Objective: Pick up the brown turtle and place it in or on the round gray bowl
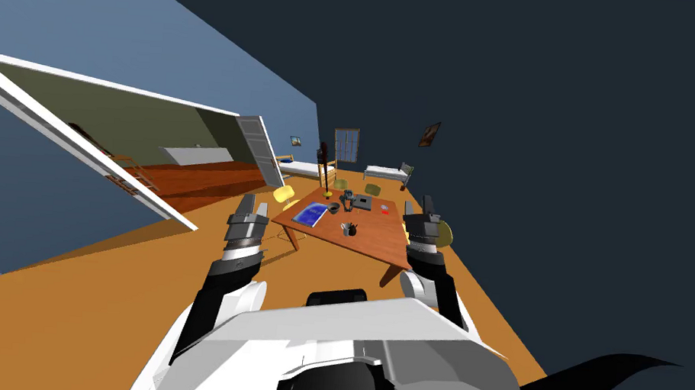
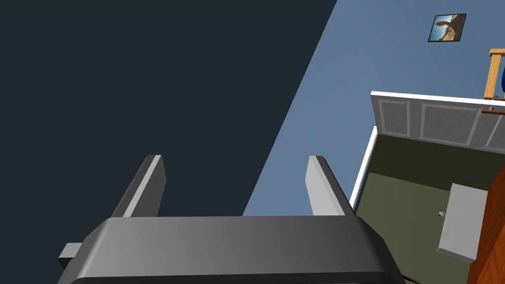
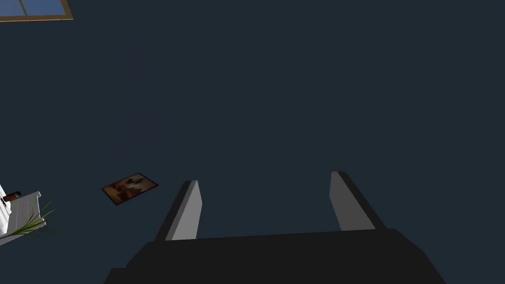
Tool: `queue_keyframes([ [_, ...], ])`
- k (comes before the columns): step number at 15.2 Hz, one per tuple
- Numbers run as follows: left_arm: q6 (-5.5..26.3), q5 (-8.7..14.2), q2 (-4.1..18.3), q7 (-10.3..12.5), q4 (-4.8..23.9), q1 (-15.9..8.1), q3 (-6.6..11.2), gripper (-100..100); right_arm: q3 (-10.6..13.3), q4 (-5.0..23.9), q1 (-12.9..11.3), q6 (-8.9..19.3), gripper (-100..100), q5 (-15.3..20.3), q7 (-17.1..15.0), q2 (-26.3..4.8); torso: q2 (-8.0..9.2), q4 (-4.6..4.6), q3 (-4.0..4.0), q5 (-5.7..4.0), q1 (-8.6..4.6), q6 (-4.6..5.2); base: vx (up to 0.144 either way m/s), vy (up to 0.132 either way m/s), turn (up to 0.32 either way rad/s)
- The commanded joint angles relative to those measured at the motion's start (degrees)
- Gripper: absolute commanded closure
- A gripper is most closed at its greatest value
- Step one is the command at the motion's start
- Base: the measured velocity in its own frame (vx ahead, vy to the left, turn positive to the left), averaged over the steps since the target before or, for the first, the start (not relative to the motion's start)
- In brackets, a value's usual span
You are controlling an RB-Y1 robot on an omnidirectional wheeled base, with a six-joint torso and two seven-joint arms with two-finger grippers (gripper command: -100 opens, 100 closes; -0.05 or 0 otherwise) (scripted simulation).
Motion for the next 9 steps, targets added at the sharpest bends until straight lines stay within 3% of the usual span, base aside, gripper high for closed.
queue_keyframes([
  [1,0.00,0.00,0.00,0.00,0.00,0.00,0.00,0,-0.11,1.14,-0.35,1.22,-100,-0.67,-0.73,-1.77,0.00,0.00,0.00,0.00,0.00,0.00,-0.017,0.002,0.005],
  [7,0.00,0.00,0.00,0.00,0.00,-0.01,0.00,0,-0.37,5.27,-1.82,5.42,-100,-3.38,-3.46,-4.81,0.25,0.05,0.14,-0.02,-0.06,-0.01,-0.058,-0.007,0.019],
  [9,0.00,0.00,0.00,0.00,0.00,-0.01,0.00,0,-0.49,8.37,-3.04,8.36,-100,-5.54,-5.53,-6.19,0.25,0.05,0.14,-0.02,-0.06,-0.01,-0.063,-0.008,0.046],
])
